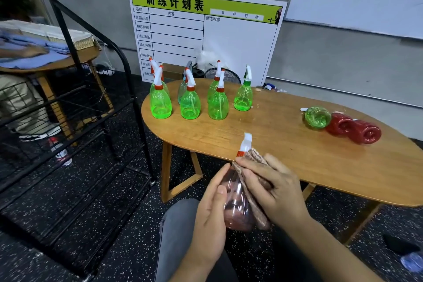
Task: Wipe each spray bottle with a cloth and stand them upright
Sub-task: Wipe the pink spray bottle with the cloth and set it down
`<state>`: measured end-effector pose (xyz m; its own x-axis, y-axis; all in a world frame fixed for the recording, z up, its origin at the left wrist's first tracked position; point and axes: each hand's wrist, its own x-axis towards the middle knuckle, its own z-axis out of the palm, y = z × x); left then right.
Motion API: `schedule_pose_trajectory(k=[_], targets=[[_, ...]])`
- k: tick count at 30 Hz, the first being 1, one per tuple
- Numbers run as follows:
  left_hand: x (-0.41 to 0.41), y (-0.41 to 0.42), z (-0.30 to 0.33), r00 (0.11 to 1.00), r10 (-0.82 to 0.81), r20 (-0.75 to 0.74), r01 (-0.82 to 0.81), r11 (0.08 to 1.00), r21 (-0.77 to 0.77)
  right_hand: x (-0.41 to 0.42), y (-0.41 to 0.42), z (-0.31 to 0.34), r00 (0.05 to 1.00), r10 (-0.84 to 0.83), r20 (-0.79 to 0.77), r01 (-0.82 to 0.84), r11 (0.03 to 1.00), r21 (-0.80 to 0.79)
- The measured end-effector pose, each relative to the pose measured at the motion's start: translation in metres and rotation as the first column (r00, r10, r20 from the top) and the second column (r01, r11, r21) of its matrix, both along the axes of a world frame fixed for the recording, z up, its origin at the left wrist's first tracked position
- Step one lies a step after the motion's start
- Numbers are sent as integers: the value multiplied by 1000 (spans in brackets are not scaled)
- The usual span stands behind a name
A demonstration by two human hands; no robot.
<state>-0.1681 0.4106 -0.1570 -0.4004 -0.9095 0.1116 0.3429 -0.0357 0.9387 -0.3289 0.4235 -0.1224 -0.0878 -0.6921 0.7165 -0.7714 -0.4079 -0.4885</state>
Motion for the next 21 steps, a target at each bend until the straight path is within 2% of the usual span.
schedule_pose_trajectory(k=[3, 7, 9, 11, 14, 17, 19, 21], targets=[[3, -3, -2, 1000, 14, -20, -13, 999, 30, 10, 12, -11, 997, 54, -59, -54, 999, 1], [2, -5, -8, 999, 54, -3, -54, 996, 65, 12, 33, -23, 923, 187, -336, -192, 981, 20], [1, -6, -8, 998, 70, -3, -70, 994, 85, 10, 34, -20, 900, 184, -395, -202, 979, -5], [-2, -5, -7, 998, 67, -4, -67, 994, 83, 7, 26, -12, 924, 138, -358, -161, 986, -34], [-3, -3, -4, 998, 58, -19, -57, 997, 55, -1, 8, 1, 981, 29, -194, -34, 999, -21], [-2, -4, -3, 999, 34, -30, -33, 999, 30, -3, -2, 1, 998, -24, -62, 25, 1000, 16], [0, -5, -3, 999, 23, -39, -22, 999, 37, 3, 1, -1, 999, -16, -42, 16, 1000, 2], [2, -5, -4, 999, 20, -34, -18, 998, 54, 10, 10, -5, 996, 19, -88, -20, 1000, -11]])
